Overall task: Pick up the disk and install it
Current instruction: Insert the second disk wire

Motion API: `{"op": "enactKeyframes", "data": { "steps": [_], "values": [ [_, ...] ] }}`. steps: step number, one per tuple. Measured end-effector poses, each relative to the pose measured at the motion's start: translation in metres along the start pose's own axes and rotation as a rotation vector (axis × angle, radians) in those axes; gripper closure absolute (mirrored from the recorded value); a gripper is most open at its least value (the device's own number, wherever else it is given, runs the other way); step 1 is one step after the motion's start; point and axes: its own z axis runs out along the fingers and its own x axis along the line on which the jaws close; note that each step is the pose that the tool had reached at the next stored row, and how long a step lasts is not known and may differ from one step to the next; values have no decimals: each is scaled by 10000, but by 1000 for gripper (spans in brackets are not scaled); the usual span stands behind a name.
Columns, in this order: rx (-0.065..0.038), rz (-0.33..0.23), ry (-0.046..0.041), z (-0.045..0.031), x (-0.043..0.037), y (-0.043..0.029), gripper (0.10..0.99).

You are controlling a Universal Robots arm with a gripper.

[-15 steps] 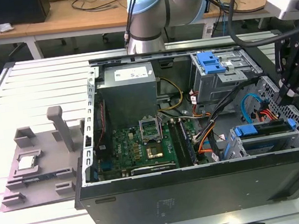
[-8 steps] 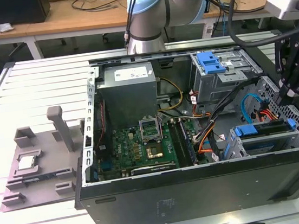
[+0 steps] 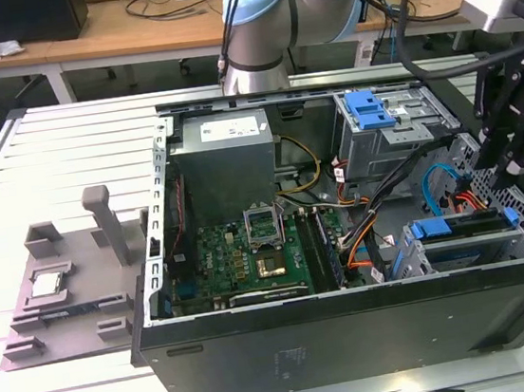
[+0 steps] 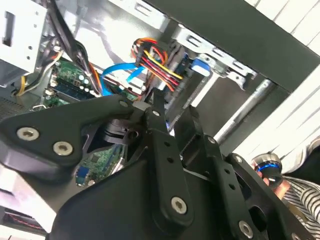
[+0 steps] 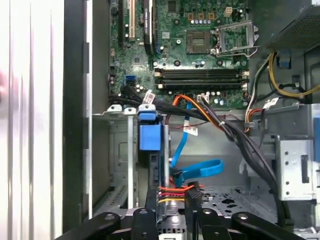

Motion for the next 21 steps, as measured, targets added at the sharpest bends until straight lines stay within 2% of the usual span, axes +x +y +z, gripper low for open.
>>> {"op": "enactKeyframes", "data": {
  "steps": [1,4,6,12,13,14,16,20,21],
  "values": [
    [1,-45,2,16,-22,55,725],
    [7,-214,10,74,-22,156,725],
    [10,-291,16,93,-23,189,725],
    [11,-309,17,98,-23,195,725],
    [11,-309,17,97,-22,195,804],
    [11,-310,17,98,-22,194,804],
    [11,-310,17,98,-22,195,925],
    [11,-311,16,99,-19,194,925],
    [11,-310,41,100,-9,194,925]
  ]
}}
